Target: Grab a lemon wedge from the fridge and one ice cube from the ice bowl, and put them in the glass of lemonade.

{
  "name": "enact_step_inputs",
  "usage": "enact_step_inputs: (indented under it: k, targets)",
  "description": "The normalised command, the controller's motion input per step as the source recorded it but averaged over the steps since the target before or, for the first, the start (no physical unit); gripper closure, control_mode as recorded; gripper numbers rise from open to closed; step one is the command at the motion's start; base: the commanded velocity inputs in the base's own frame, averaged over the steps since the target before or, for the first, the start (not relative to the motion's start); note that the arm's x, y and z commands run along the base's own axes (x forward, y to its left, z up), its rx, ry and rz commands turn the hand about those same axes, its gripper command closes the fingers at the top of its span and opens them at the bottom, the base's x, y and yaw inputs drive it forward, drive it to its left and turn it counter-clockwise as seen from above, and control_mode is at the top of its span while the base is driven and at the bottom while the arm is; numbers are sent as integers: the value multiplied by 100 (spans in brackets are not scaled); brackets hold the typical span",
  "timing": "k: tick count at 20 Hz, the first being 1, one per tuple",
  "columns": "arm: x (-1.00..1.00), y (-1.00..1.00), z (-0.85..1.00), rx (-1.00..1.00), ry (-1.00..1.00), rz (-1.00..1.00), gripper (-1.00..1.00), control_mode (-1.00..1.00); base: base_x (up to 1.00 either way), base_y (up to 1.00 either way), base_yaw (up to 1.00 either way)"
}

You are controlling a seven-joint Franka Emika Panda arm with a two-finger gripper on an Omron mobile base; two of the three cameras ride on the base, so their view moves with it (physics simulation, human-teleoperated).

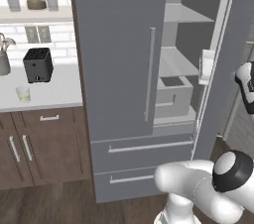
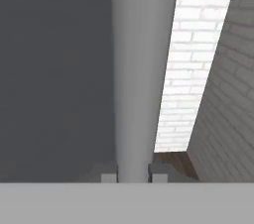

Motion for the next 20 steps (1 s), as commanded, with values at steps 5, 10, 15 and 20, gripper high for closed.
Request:
enact_step_inputs:
  k: [5,10,15,20]
  targets:
    - [-61,-27,32,0,0,0,-100,-100,0,0,0]
    - [-95,-1,42,-8,-9,0,-100,-100,0,0,0]
    - [-80,30,43,-26,-6,0,-100,-100,0,0,0]
    - [-18,99,25,-50,0,1,-100,-100,0,0,0]
